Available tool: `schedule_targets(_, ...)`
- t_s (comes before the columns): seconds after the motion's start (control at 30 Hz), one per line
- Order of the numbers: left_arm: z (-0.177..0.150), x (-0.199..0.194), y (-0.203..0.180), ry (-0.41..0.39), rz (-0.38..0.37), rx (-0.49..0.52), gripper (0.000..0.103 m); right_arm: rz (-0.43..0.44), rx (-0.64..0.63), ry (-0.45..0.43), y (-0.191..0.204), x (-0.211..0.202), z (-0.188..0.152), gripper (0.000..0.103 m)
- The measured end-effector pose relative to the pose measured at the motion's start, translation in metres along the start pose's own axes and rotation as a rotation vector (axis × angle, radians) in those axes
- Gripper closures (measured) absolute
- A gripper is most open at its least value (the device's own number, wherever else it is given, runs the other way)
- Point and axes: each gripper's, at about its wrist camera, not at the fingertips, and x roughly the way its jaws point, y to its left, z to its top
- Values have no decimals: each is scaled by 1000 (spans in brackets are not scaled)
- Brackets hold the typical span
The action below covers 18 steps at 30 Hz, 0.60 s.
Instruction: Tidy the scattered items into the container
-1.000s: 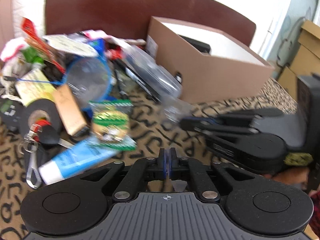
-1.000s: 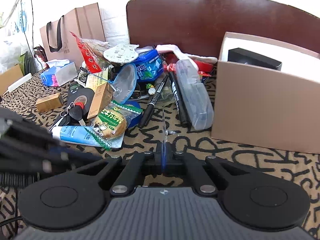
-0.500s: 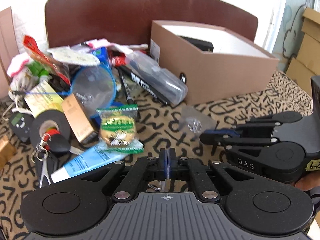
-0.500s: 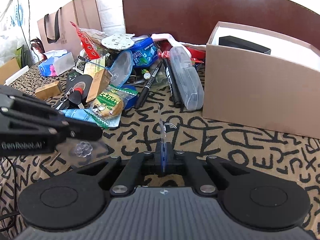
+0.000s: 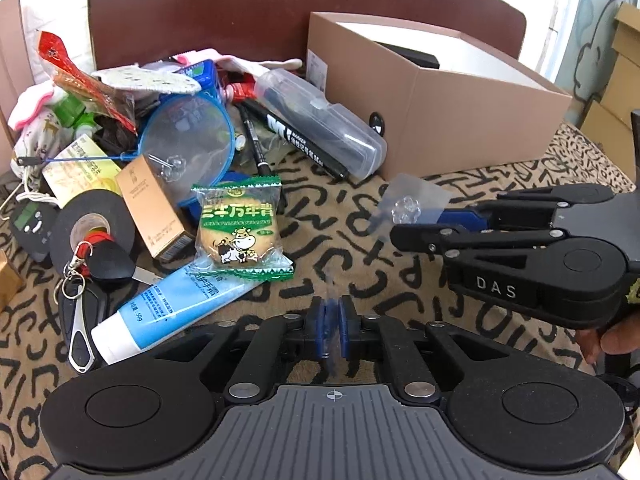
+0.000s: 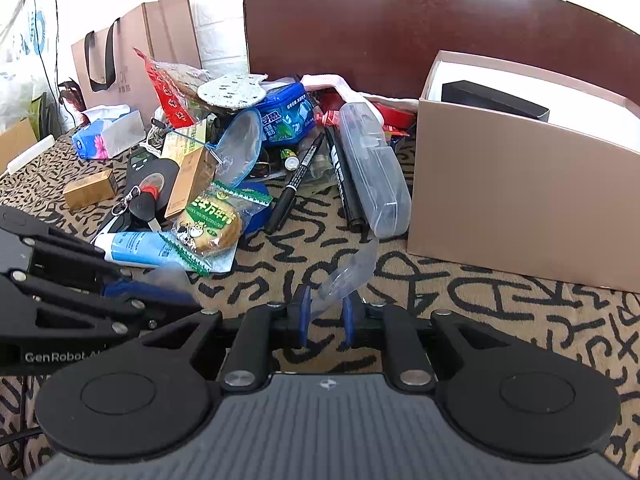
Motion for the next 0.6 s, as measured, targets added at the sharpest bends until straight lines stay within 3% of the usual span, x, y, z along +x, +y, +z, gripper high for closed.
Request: schedule_targets(0.6, 1, 0, 6, 7, -6, -25, 95, 2, 127, 20, -12, 15, 2, 78)
